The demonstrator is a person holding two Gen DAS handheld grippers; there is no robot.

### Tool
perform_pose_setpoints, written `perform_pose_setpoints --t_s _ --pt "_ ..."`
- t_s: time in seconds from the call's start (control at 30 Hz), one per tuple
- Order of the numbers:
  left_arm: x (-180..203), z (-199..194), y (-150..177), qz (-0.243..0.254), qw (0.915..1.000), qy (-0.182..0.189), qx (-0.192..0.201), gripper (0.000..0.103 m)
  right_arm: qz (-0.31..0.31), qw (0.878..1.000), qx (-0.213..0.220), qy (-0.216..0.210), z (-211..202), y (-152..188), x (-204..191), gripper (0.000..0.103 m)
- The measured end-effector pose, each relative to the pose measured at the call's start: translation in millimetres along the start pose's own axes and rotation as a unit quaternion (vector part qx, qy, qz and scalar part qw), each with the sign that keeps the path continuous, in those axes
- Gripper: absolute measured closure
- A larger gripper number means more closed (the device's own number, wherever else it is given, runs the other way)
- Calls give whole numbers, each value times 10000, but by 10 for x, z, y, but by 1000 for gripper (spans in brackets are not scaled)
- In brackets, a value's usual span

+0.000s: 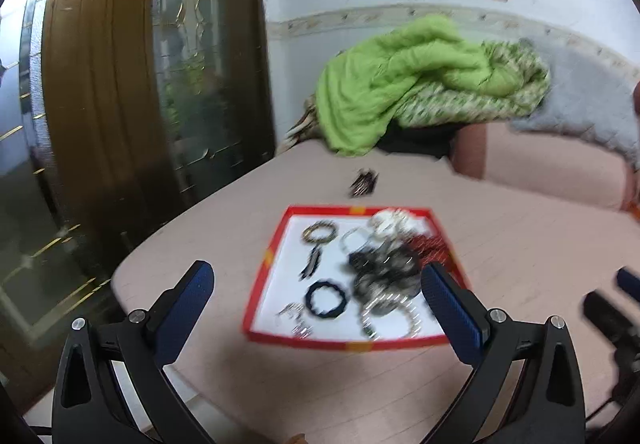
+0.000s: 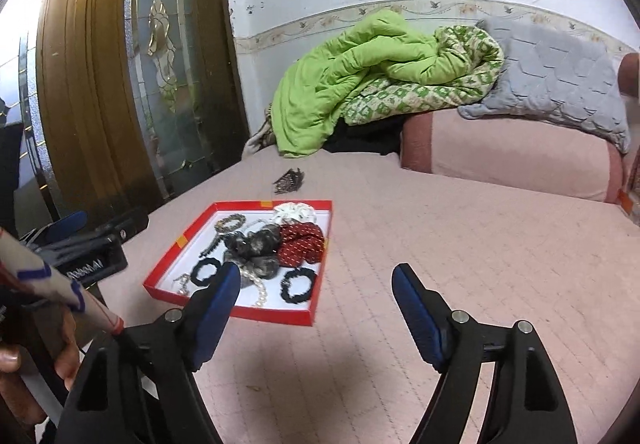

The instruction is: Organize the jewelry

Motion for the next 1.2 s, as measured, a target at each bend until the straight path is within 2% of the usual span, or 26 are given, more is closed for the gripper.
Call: perform_pose_setpoints --t_s 0.13,0.27,0.57,1.2 --pt "-66 46 184 -85 9994 241 -218 0 -30 9999 -32 107 4 28 36 18" --pt "-269 39 300 -380 9992 -93 -98 0 -65 9998 -157 133 76 67 8 17" --pt "-534 128 366 -949 9947 -142 -360 0 -367 9989 -274 126 162 148 -133 17" --pt "-521 83 348 -820 9960 -209 -276 0 -495 9982 -327 56 167 185 -214 17"
Point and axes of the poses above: each gripper's, at about its wrist camera, not at the fingertips, and z roughly the way its jaws point, x to its right, y to its underside, the point moved 7 cm from there along z, roughly the way its jaws point, and after that the axes turned 6 degrees about y, right-handed, at the moved point
